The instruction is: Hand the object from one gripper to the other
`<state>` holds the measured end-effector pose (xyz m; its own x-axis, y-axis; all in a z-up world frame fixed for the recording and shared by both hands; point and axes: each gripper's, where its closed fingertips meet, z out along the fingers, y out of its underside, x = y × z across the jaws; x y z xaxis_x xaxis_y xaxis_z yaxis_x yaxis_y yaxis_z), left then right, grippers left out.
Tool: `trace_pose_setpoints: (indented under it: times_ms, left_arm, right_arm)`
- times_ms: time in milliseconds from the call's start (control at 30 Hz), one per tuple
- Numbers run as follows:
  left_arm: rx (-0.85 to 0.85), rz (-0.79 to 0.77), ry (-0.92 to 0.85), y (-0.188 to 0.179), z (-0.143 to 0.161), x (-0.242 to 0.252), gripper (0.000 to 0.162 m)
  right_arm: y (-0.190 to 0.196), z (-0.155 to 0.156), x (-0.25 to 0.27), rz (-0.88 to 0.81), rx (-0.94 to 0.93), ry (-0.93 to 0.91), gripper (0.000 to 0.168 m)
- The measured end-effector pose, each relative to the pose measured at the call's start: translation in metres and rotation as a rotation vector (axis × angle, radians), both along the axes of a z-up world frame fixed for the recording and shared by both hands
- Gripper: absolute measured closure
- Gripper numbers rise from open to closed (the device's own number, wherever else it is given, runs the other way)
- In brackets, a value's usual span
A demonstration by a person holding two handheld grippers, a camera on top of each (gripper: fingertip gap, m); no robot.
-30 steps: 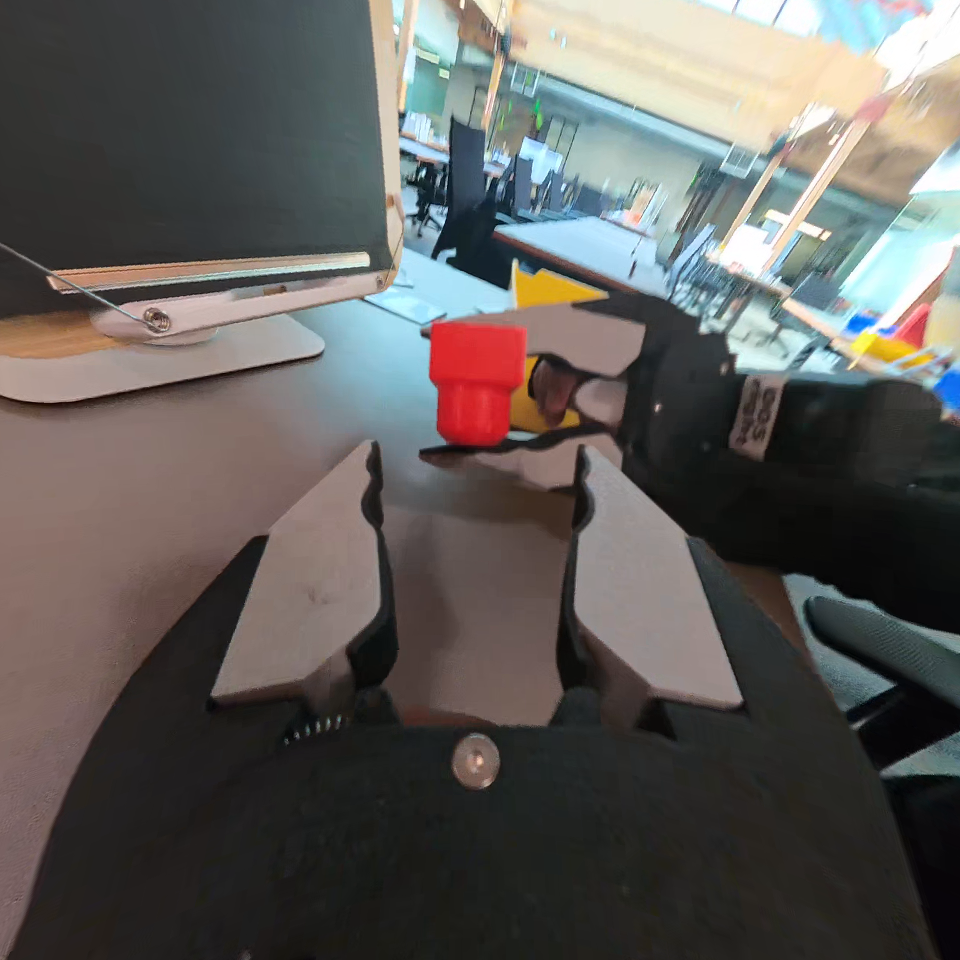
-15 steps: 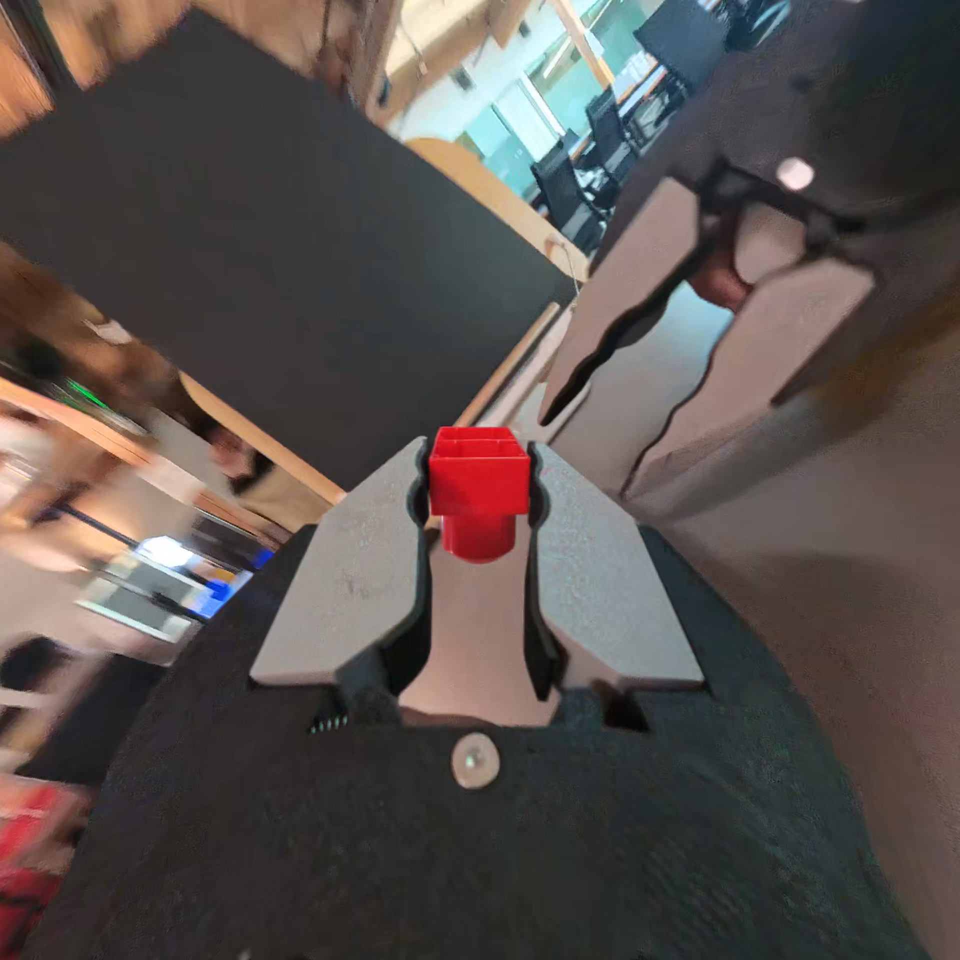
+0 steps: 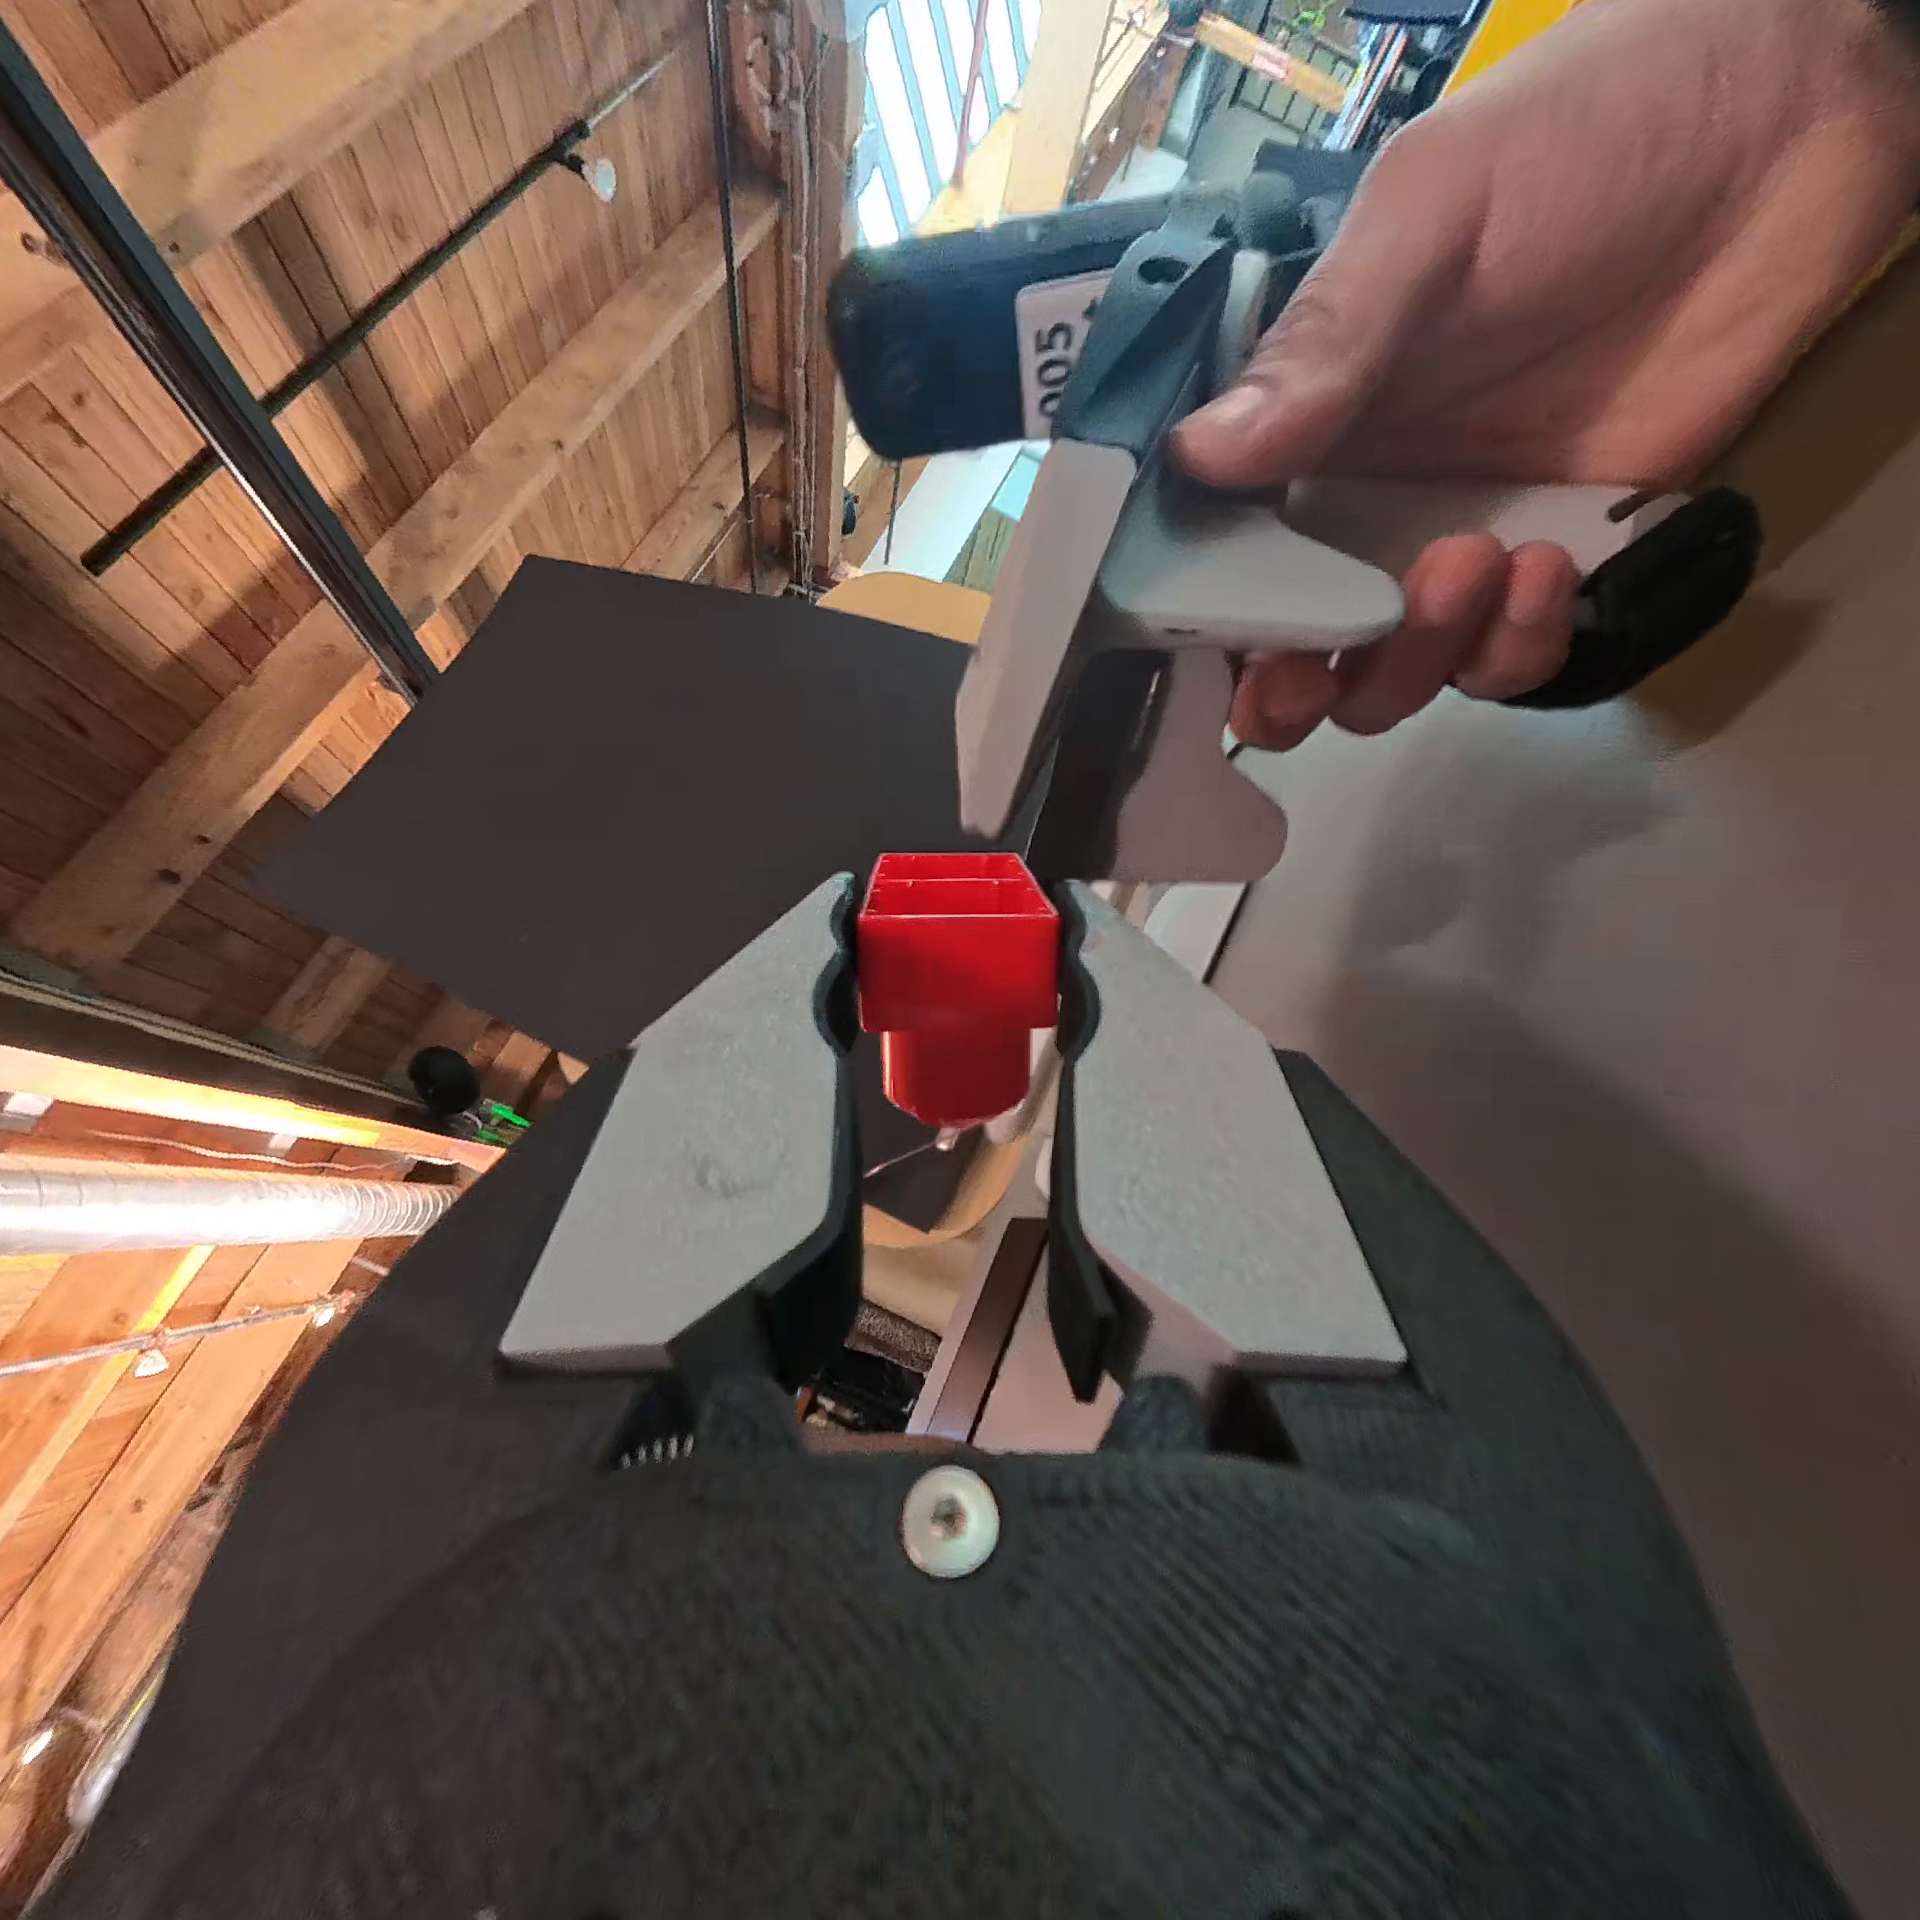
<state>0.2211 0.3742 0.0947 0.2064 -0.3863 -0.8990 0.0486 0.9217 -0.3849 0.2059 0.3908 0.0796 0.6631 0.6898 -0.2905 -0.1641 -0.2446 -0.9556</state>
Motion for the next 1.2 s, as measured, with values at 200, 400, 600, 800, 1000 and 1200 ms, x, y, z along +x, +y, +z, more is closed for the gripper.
trace_pose_setpoints:
  times_ms: [200, 400, 600, 800, 1000, 1200]
  left_arm:
    - [-0.034, -0.004, 0.03, -0.004, -0.008, 0.005, 0.128]
    - [-0.114, 0.088, 0.143, 0.017, -0.035, 0.018, 0.122]
    - [-0.631, -0.027, 0.353, 0.029, -0.057, 0.014, 0.114]
    - [-1.571, -0.338, 0.451, 0.032, -0.038, 0.011, 0.095]
    - [-1.885, -0.542, 0.523, 0.028, -0.038, 0.01, 0.087]
    - [-1.855, -0.516, 0.522, 0.026, -0.044, 0.013, 0.099]
  right_arm:
    - [0.006, -0.011, -0.01, -0.032, 0.0, -0.095, 0.096]
    - [0.021, -0.028, 0.016, -0.255, 0.037, -0.4, 0.097]
    - [0.03, -0.037, 0.058, -0.563, 0.17, -0.951, 0.096]
    - [0.032, -0.031, 0.061, -0.644, 0.462, -1.422, 0.096]
    - [0.034, -0.03, 0.048, -0.657, 0.602, -1.68, 0.096]
    - [0.033, -0.022, 0.037, -0.695, 0.622, -1.692, 0.096]
